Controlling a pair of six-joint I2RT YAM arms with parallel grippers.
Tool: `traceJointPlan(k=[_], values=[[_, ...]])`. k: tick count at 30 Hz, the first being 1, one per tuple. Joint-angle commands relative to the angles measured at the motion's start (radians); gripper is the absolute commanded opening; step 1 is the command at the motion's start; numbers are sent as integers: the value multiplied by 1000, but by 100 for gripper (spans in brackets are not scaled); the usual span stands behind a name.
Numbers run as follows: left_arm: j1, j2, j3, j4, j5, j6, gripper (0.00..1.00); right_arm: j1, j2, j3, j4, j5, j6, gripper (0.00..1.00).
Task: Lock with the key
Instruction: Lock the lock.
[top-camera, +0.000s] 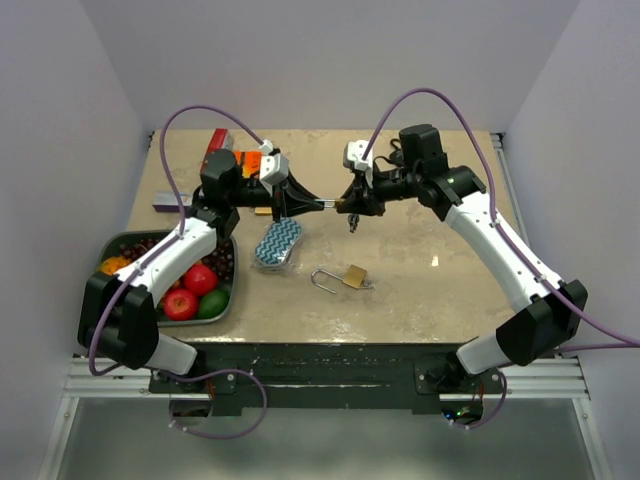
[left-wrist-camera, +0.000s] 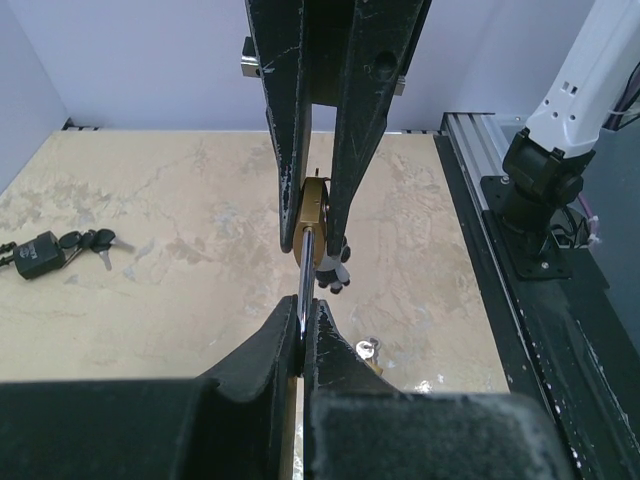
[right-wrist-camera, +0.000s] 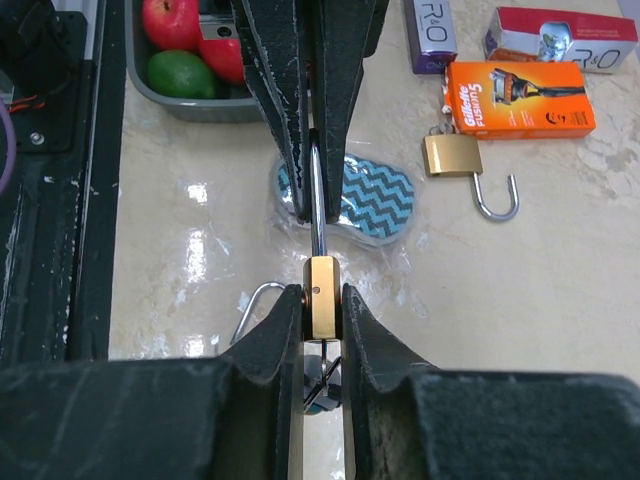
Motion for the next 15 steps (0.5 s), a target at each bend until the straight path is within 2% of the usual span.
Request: traceJointPlan(k=[1, 9, 15], values=[[-99, 27, 26, 141, 1, -42, 0, 60, 14, 25, 141, -53, 44, 0], [-140, 64, 43, 213, -5, -91, 0, 89, 0, -24, 255, -34, 85, 0], [-150, 70, 48, 222, -8, -100, 0, 110, -30, -83, 332, 62, 70, 0]])
